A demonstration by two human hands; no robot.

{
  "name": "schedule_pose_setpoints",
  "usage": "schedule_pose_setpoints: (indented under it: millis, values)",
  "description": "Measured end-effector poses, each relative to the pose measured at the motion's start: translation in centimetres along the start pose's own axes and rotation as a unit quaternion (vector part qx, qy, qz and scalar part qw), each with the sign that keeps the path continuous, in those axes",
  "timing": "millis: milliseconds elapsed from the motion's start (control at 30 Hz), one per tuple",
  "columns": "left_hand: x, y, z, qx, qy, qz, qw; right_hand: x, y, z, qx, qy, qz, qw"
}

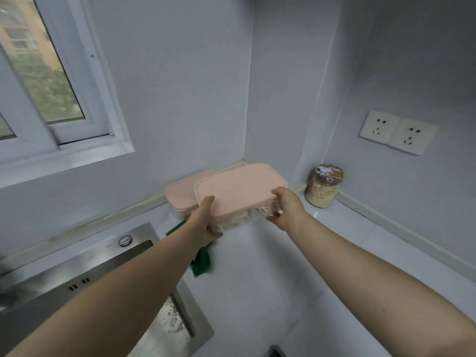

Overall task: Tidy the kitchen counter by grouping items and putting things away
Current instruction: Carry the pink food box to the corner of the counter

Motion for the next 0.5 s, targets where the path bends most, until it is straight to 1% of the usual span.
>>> schedule_pose_setpoints:
  millis: [133, 267, 400, 500]
  values:
    - [1.6, -3.6, 0.0, 0.023, -0.013, 0.03, 0.999, -0.6, -4.7, -3.0, -0.012, 0.015, -0.01, 1.0]
    - [3.9, -8.4, 0.2, 0.067, -0.022, 0.029, 0.997, -2.2, -10.4, -6.9, -0.046, 0.05, -0.023, 0.997]
    - [5.4, -13.1, 1.0, 0.091, 0.012, 0.056, 0.994, -4.1, -15.1, -9.7, -0.066, 0.106, -0.047, 0.991]
    - [7.1, -16.5, 1.0, 0.107, 0.056, 0.069, 0.99, -6.0, -19.0, -11.7, -0.077, 0.126, -0.06, 0.987]
Point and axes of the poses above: each hand's wrist, its own y-axis towards the middle knuckle, its own z-axis out of the palm, x = y × z, the point moved 10 cm from there along y, towards the middle knuckle, and after that the axes turned 4 degrees about -y, right-handed, at the moved point
